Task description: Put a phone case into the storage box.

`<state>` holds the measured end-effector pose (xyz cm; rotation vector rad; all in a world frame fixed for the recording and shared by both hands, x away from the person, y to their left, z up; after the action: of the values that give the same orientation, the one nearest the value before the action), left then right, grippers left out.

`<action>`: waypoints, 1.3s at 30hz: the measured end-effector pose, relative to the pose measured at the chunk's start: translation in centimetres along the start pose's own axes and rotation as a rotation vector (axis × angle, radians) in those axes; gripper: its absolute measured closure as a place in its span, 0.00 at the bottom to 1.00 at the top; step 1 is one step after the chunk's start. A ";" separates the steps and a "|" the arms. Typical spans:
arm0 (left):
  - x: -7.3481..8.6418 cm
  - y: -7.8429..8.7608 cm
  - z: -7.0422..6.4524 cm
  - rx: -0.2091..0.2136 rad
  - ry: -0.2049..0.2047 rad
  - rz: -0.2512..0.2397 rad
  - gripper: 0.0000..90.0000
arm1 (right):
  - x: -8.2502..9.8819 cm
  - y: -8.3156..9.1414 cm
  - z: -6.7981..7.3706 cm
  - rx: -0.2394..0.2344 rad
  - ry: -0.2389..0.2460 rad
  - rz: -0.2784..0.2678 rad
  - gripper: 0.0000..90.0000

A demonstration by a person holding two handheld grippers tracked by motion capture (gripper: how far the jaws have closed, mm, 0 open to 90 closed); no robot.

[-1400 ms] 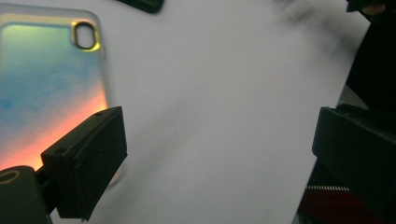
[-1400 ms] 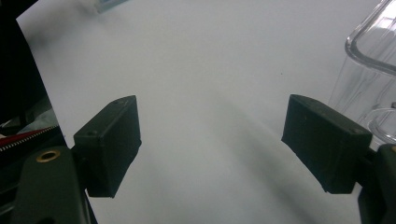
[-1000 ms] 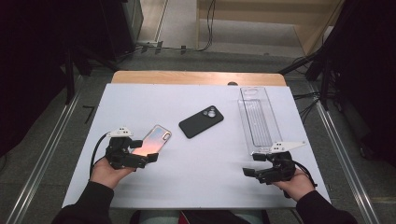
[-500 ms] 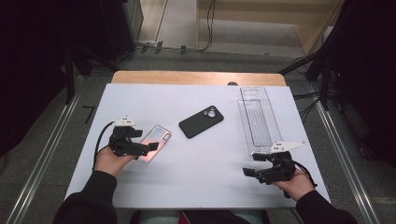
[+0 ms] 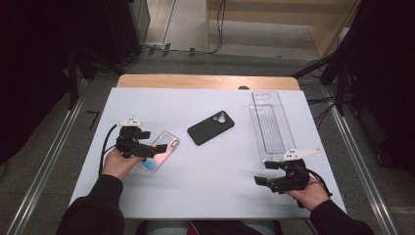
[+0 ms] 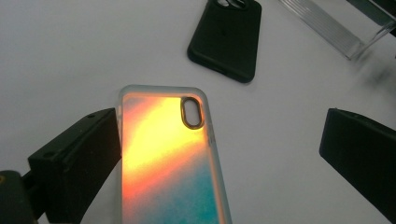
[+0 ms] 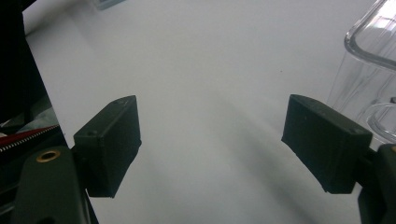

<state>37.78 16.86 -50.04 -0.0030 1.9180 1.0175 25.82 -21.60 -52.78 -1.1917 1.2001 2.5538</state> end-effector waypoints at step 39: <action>3.7 -3.4 1.2 -0.149 -0.053 0.129 0.00 | 0.0 0.1 0.0 0.005 0.002 -0.003 0.19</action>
<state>37.86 16.78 -55.21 0.0634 1.8090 1.2332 25.79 -21.65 -52.73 -1.1944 1.2036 2.5464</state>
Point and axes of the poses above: each handheld gripper's, and its own axes: y roughly backward along the jaws, x roughly out of its underside, z roughly to its left, the point moved 7 cm from there along -y, roughly forward along the jaws, and after that the axes turned 4 degrees about -y, right-handed, at the moved point
